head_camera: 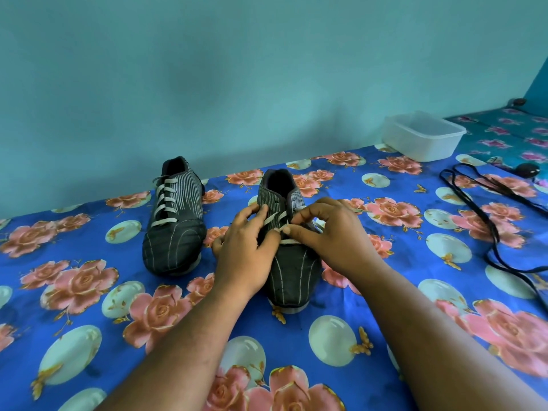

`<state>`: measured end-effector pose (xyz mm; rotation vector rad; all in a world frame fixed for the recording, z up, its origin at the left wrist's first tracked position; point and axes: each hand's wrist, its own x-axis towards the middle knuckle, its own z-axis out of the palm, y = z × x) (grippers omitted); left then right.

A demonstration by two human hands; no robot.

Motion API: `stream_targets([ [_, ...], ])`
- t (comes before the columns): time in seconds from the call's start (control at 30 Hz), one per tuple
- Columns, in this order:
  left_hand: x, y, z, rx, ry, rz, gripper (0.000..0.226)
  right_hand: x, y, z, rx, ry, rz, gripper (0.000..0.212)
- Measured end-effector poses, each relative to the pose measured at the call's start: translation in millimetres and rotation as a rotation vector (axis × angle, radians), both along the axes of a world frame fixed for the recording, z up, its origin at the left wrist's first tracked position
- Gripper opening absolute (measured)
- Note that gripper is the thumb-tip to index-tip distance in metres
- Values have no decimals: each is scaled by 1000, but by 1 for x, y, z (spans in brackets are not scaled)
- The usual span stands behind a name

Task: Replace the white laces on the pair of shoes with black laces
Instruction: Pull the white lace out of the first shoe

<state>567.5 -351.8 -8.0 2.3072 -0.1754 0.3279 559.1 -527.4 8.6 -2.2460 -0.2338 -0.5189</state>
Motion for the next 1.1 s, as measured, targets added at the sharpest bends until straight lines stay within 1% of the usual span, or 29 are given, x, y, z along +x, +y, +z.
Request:
stream_targets([
  [0.03, 0, 0, 0, -1, 3, 1, 66, 0, 0, 1, 8, -3, -6, 14],
  [0.07, 0, 0, 0, -3, 5, 2, 66, 0, -1, 2, 15, -6, -9, 9],
  [0.13, 0, 0, 0, -6, 5, 6, 66, -2, -2, 5, 85, 23, 15, 8],
  [0.17, 0, 0, 0, -6, 8, 6, 65, -5, -2, 9, 174, 61, 36, 9],
  [0.23, -1, 0, -1, -11, 21, 2, 65, -10, -1, 18, 419, 134, 100, 11],
  [0.3, -1, 0, -1, -31, 34, 2, 65, -15, 1, 25, 662, 150, 181, 16],
  [0.37, -2, -1, -1, -43, 42, 3, 65, -15, 0, 29, 802, 119, 213, 23],
  [0.4, -2, -1, 0, -47, 46, 3, 65, -13, -1, 29, 817, 118, 181, 25],
  [0.43, -2, -1, 1, -50, 50, 2, 66, -10, -3, 27, 801, 130, 118, 24],
  [0.47, -2, -1, 1, -50, 51, 0, 66, -6, -6, 23, 742, 141, 33, 21],
  [0.53, -2, -1, 1, -42, 51, -1, 66, 3, -12, 10, 487, 112, -147, 9],
  [0.57, -3, -1, 2, -39, 51, 1, 66, 5, -12, 5, 348, 75, -190, 8],
  [0.6, -3, -1, 2, -38, 49, 5, 64, 6, -11, -1, 243, 39, -188, 17],
  [0.67, -3, -1, 1, -39, 31, 6, 60, 3, -4, -4, 100, 20, -125, 36],
  [0.7, -4, -1, 1, -39, 17, 4, 60, 1, 0, -5, 19, 18, -107, 42],
  [0.73, -4, -1, 2, -39, 7, 0, 61, 0, 4, -4, -62, 23, -101, 44],
  [0.8, -4, -1, 3, -49, 6, -16, 61, 1, 9, -3, -116, 13, -114, 34],
  [0.87, -3, -1, 3, -53, 18, -25, 60, 2, 6, -4, -106, -28, -107, 20],
  [0.9, -3, -1, 3, -45, 24, -24, 60, 3, 4, -4, -86, -50, -82, 16],
  [0.93, -3, -1, 3, -35, 26, -22, 61, 2, 3, -2, -16, -71, -39, 14],
  [0.97, -3, -1, 3, -27, 28, -23, 62, -1, 4, 2, 111, -75, 14, 11],
  [1.03, -3, 0, 3, -30, 43, -31, 63, -8, 4, 11, 460, -78, 109, 11],
  [1.07, -4, 0, 3, -36, 52, -32, 63, -11, 4, 16, 600, -104, 110, 12],
  [1.1, -4, 0, 3, -42, 57, -29, 63, -11, 1, 19, 682, -121, 78, 14],
])
